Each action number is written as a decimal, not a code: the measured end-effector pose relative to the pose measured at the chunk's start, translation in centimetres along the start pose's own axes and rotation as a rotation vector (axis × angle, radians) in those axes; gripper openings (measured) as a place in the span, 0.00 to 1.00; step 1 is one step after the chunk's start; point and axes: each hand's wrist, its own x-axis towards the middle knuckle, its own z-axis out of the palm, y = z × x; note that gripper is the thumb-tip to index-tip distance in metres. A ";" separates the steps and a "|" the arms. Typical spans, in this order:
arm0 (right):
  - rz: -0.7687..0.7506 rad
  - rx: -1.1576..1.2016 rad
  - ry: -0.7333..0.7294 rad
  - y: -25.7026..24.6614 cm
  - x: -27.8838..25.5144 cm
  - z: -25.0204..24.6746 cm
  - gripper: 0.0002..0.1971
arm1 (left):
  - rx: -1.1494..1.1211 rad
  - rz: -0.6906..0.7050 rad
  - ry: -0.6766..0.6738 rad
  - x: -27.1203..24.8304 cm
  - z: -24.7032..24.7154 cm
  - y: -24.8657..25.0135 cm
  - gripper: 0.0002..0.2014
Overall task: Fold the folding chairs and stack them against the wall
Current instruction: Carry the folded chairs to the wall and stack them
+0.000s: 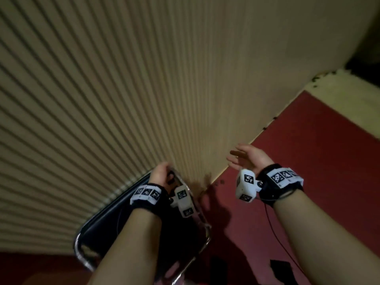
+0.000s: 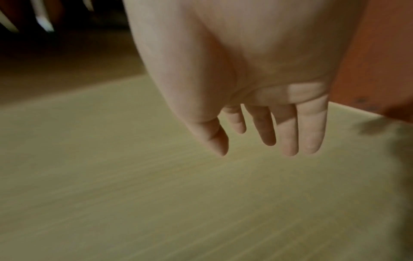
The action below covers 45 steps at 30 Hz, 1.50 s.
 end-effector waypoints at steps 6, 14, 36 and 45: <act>-0.252 0.132 0.117 -9.7 -4.6 -15.2 0.10 | 0.279 0.261 -0.205 -4.9 19.5 0.1 0.04; -0.452 0.389 0.404 -15.7 -14.0 -41.6 0.14 | 0.537 0.402 -0.583 -14.2 46.9 -10.2 0.07; -0.768 1.276 1.614 0.7 -35.1 -62.5 0.05 | 1.461 0.305 -1.828 -37.5 78.1 -47.6 0.07; -0.810 1.720 1.984 14.9 -42.7 -52.0 0.05 | 1.809 0.039 -2.253 -47.9 62.5 -60.7 0.11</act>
